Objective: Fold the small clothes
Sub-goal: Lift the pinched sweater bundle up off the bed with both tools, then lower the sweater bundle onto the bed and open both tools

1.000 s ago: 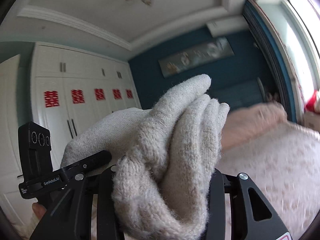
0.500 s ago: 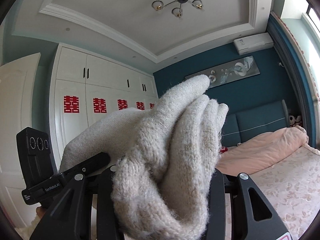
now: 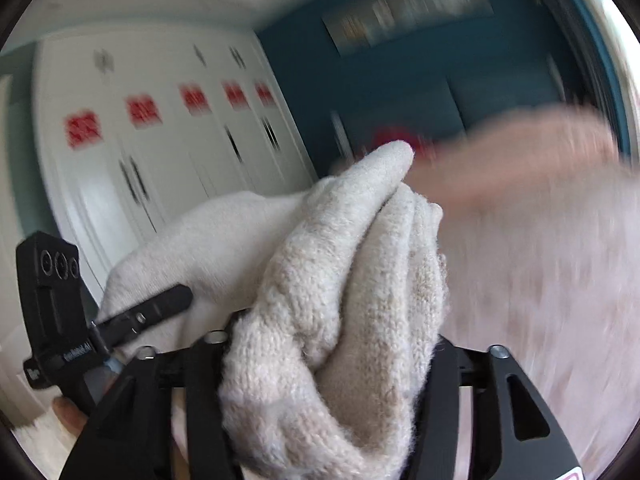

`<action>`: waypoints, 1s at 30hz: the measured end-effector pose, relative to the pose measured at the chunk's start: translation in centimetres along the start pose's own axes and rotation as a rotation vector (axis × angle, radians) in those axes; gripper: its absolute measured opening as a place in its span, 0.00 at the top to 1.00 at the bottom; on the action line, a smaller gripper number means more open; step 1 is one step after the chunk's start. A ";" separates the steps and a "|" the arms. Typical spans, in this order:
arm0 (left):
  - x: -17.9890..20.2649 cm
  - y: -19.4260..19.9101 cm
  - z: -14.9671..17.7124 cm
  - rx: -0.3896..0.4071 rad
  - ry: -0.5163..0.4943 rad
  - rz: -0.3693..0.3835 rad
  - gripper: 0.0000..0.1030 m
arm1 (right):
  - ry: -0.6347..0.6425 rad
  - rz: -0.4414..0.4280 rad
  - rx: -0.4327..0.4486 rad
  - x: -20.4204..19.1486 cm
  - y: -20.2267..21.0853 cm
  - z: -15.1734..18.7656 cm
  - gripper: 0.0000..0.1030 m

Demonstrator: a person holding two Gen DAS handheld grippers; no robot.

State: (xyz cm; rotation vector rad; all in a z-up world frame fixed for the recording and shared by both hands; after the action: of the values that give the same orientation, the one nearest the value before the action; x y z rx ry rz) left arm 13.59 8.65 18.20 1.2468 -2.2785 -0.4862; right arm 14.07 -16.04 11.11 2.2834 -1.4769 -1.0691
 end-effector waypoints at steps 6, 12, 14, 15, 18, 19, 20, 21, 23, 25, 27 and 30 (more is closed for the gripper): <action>-8.6 -7.6 18.4 -0.376 0.215 -0.253 0.41 | -0.197 0.186 -0.278 8.8 -3.0 13.4 0.42; -9.7 -2.7 17.0 -0.204 0.369 -0.184 0.12 | -0.294 0.094 -0.258 8.0 -3.6 11.0 0.23; -10.5 -3.7 16.4 -0.219 0.413 -0.170 0.11 | -0.343 0.051 -0.289 7.6 -5.7 10.0 0.16; -11.3 -4.6 16.6 -0.243 0.442 -0.169 0.11 | -0.360 0.042 -0.319 7.6 -7.3 9.9 0.16; -14.2 -7.5 17.3 -0.304 0.570 -0.139 0.11 | -0.381 0.060 -0.384 7.9 -11.4 9.9 0.16; -15.3 -8.4 17.8 -0.321 0.630 -0.135 0.11 | -0.396 0.054 -0.407 8.1 -12.5 10.1 0.16; -15.8 -9.0 18.2 -0.332 0.675 -0.112 0.11 | -0.427 0.019 -0.450 8.0 -14.1 10.5 0.17; -16.7 -10.0 18.7 -0.352 0.741 -0.076 0.20 | -0.445 0.002 -0.471 8.0 -15.1 10.8 0.37; -17.4 -11.4 18.8 -0.366 0.789 -0.009 0.45 | -0.415 0.012 -0.461 6.6 -15.5 9.8 0.61; -16.2 -11.7 16.9 -0.355 0.705 -0.040 0.56 | -0.310 0.018 -0.394 4.4 -14.0 7.6 0.68; -14.0 -11.0 13.9 -0.308 0.592 -0.027 0.59 | -0.179 0.027 -0.300 1.3 -11.2 4.5 0.69; -11.2 -9.5 10.3 -0.226 0.489 0.012 0.58 | -0.067 0.075 -0.182 -0.2 -7.4 1.7 0.68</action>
State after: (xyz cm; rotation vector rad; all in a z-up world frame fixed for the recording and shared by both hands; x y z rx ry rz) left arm 19.17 13.99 2.04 1.0948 -1.7683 -0.3718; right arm 18.07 -12.04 6.03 2.0715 -1.4139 -1.2152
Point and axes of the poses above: each gripper's, at about its wrist camera, not at the fingertips, and y roughly against the way its jaws point, x to its right, z to its underside, the point moved 4 cm from there along -y, roughly the way its jaws point, and after that the axes turned 5 degrees about -x, right-handed, at the moved point
